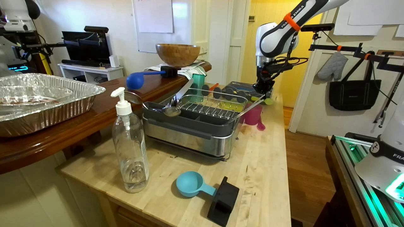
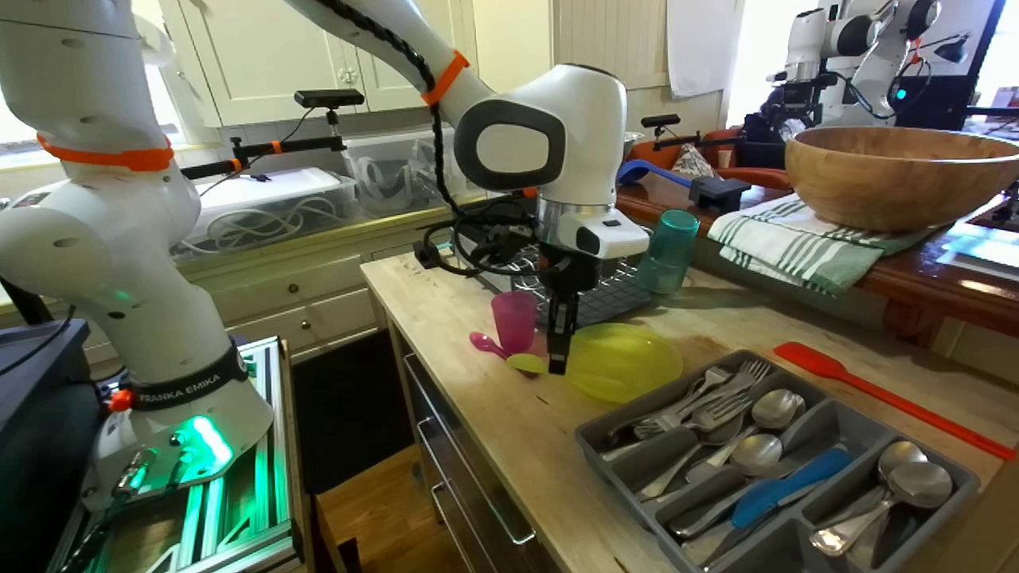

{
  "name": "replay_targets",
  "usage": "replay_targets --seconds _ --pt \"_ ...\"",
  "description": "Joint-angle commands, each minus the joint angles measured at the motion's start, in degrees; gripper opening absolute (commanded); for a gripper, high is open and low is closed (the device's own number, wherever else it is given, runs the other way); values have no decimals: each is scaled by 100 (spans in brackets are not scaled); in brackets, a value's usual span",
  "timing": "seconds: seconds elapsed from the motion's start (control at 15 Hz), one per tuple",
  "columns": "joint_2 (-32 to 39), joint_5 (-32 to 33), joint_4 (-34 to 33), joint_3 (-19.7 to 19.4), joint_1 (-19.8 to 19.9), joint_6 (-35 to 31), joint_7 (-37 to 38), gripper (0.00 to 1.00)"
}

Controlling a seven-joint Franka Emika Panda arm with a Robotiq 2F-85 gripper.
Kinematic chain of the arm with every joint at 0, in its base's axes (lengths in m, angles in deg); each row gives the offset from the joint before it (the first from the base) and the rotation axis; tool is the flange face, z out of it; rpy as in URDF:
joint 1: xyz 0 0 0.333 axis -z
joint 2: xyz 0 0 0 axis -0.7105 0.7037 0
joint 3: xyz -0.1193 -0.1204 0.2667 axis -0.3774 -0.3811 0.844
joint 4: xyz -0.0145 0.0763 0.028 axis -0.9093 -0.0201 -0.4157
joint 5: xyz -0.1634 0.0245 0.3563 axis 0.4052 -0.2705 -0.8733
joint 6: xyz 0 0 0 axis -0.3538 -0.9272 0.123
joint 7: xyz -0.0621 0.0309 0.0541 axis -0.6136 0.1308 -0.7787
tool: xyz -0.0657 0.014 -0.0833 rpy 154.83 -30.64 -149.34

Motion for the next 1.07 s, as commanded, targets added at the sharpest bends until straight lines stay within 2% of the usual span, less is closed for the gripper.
replay_targets --seconds 0.0,0.67,1.0 --pt "-196 239 204 -104 -32 128 322 2" --pt "188 90 115 -154 -6 -39 540 2" --pt "329 169 104 -189 -44 -190 878 2"
